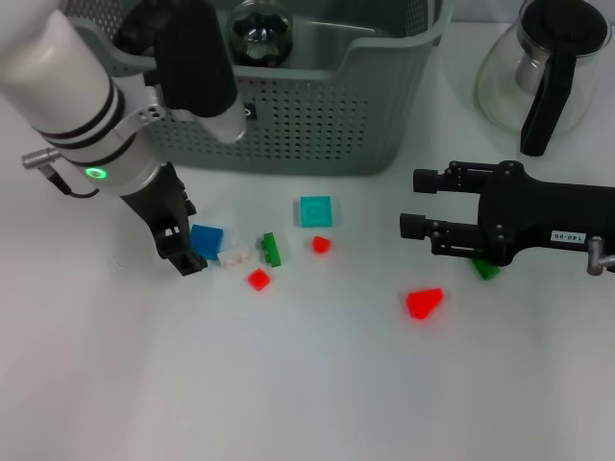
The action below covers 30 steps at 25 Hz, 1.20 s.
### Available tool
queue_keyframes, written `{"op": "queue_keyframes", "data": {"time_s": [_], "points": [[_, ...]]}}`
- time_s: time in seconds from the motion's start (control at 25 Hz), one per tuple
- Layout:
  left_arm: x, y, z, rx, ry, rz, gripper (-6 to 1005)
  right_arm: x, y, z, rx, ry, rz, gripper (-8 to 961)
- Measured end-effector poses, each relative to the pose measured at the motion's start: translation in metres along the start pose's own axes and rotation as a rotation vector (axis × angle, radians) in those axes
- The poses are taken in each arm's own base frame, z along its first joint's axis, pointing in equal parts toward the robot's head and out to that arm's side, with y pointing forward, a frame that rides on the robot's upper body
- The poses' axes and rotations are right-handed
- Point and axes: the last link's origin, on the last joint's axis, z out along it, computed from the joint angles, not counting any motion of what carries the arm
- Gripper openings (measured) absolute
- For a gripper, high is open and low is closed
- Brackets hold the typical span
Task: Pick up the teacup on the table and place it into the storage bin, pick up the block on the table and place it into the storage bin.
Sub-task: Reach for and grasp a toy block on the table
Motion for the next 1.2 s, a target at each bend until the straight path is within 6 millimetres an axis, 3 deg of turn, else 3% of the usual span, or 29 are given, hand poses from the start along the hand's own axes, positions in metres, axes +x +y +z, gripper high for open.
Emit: {"op": "queue_keyframes", "data": {"time_s": [0.68, 1.2], "points": [[0.012, 0.0, 0.007, -0.019, -0.031, 0.035, 737, 0.003, 0.001, 0.0, -0.001, 0.0, 0.012, 675], [0.009, -0.001, 0.01, -0.034, -0.053, 0.02, 734, 0.002, 0.001, 0.001, -0.002, 0.0, 0.01, 675]]}}
